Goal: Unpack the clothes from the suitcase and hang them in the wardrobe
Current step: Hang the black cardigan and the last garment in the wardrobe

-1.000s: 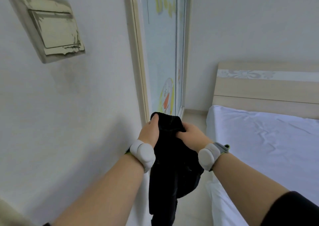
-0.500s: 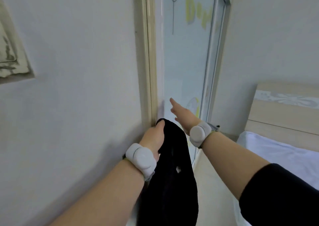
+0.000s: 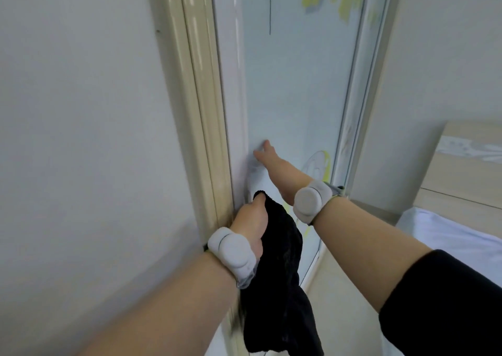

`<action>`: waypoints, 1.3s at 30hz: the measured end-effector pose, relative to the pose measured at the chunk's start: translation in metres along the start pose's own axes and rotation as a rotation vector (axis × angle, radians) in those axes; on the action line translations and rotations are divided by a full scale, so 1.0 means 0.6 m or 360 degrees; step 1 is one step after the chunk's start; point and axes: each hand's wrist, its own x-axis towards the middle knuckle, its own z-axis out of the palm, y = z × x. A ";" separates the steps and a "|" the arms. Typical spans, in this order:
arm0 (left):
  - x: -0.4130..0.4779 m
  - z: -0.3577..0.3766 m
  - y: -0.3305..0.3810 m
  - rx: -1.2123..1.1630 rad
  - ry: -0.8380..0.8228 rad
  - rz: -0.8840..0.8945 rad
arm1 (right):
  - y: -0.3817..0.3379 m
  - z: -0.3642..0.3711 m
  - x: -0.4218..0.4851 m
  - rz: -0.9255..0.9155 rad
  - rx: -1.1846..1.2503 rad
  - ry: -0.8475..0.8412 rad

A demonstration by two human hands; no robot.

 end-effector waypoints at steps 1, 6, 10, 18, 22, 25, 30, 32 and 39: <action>-0.001 -0.001 0.001 0.0002 -0.0005 -0.0005 | 0.004 0.005 0.007 0.0023 0.0043 0.0058; -0.017 -0.015 -0.003 0.0001 -0.0047 0.0042 | 0.002 0.019 0.021 0.0177 0.0296 0.0163; -0.018 -0.021 -0.007 -0.0031 -0.0015 0.0039 | 0.010 0.019 0.044 0.0138 0.0415 0.0231; 0.006 0.022 0.029 -0.0022 0.0244 0.0178 | 0.060 -0.050 0.102 0.0174 0.0491 0.0266; 0.026 0.050 0.050 -0.0003 0.0344 0.0194 | 0.089 -0.092 0.135 0.0187 0.0394 0.0248; 0.047 0.074 0.079 -0.0130 0.0446 0.0206 | 0.107 -0.145 0.157 0.0179 0.0326 0.0221; 0.077 0.099 0.125 -0.0227 0.0722 0.0364 | 0.104 -0.187 0.174 -0.0252 0.0027 0.0169; 0.084 0.112 0.145 -0.0231 0.0833 0.0423 | 0.104 -0.184 0.193 -0.0382 -0.0065 0.0247; 0.088 0.094 0.181 -0.0150 0.0945 0.0531 | 0.127 -0.195 0.219 -0.0387 -0.0114 0.0383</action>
